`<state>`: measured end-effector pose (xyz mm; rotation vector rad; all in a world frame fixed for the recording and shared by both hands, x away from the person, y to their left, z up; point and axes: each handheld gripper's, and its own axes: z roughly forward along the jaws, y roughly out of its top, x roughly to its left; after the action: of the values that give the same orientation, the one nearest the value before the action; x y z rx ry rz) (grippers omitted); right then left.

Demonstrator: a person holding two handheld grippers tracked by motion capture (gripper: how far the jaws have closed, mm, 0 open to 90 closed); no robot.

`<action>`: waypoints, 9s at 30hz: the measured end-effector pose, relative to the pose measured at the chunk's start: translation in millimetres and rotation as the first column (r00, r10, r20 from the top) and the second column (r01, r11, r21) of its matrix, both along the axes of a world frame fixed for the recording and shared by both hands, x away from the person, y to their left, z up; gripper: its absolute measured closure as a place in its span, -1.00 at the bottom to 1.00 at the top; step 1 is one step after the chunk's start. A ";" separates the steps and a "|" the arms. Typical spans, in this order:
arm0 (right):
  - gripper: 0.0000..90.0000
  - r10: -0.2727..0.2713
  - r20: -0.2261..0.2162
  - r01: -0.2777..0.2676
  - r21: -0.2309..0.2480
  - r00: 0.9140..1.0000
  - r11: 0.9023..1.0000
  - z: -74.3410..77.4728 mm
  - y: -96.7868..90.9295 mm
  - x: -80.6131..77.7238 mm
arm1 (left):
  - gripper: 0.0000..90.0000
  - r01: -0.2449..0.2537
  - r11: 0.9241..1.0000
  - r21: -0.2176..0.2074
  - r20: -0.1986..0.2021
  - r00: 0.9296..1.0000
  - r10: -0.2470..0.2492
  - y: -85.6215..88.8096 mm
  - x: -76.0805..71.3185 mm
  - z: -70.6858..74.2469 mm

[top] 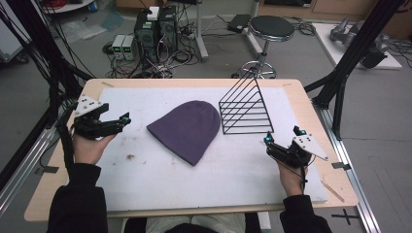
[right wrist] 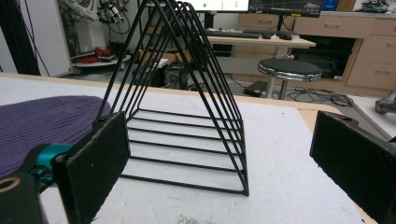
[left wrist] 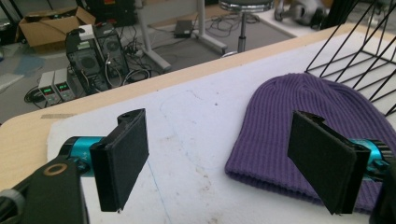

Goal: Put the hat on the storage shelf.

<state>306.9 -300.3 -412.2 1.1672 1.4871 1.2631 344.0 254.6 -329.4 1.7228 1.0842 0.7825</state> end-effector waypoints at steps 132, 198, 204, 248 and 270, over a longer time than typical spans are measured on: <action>-0.91 0.059 -0.059 -0.068 -0.165 0.997 0.984 -7.3 19.9 1.0 | 0.69 0.525 0.835 0.166 -0.596 0.728 -0.339 -199.0 220.7 -84.5; -0.91 0.120 -0.016 -0.121 -0.045 0.993 0.992 -0.5 44.8 -1.5 | 0.66 0.161 0.987 0.027 0.442 0.883 -0.157 -130.4 18.3 49.8; -0.91 0.166 0.039 -0.166 -0.002 0.985 0.986 10.2 54.3 -2.8 | 0.66 0.160 0.987 -0.007 0.502 0.854 -0.135 -126.4 7.1 61.6; -0.28 0.670 0.056 -0.665 0.209 0.741 0.717 82.2 166.8 70.1 | 0.65 0.175 0.980 -0.091 0.605 0.792 -0.085 -127.8 -14.6 89.0; 0.79 0.650 -0.033 -0.647 0.081 0.759 0.758 116.1 147.3 101.6 | 0.65 0.166 0.982 -0.090 0.620 0.781 -0.076 -130.8 -1.9 82.8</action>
<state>408.6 -153.0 -296.0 0.7312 2.0088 1.7541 342.1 123.9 -246.7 1.2558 0.5508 1.0608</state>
